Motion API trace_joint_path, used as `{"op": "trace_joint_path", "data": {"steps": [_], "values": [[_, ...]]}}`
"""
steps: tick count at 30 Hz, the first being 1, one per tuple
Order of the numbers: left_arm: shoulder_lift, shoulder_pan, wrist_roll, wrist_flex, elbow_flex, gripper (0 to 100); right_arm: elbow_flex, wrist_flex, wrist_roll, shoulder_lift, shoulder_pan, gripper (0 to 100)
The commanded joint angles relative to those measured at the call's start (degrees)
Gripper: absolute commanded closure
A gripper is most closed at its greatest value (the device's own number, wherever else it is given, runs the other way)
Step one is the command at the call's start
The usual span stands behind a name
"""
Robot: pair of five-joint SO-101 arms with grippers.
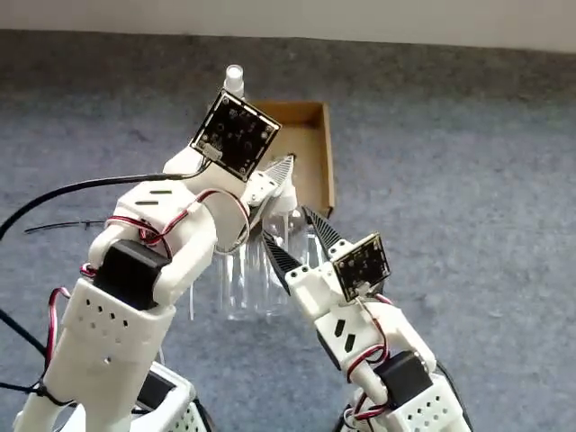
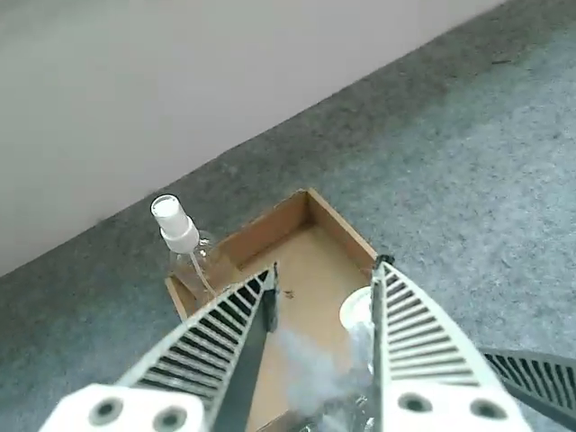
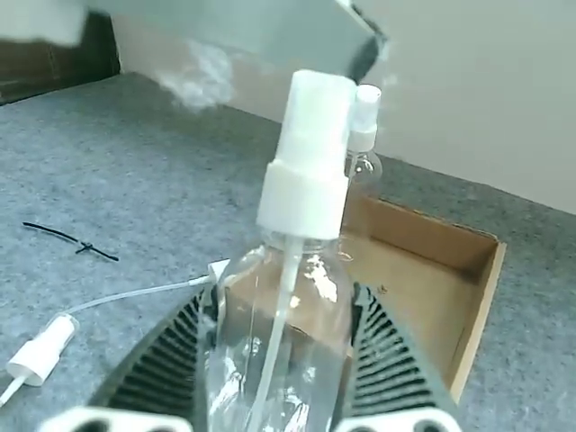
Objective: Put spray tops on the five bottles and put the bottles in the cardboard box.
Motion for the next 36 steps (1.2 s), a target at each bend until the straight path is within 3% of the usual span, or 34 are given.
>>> {"op": "trace_joint_path", "data": {"steps": [1, 14, 28, 36], "values": [[-0.5, 1.4, -2.1, 3.0, 0.1, 83, -0.7, -1.4, -0.1, -0.9, -0.1, 99.5], [-0.6, 6.6, -3.8, 5.5, 0.6, 83, -0.7, -1.4, -0.1, -0.9, -0.1, 99.5], [-0.1, 1.0, -3.8, 5.5, -13.1, 83, -0.7, -1.4, -0.1, -0.9, -0.1, 99.5], [0.0, 0.6, -4.0, 5.2, -6.0, 83, -0.7, -1.4, -0.1, -0.9, -0.2, 99.5]]}}
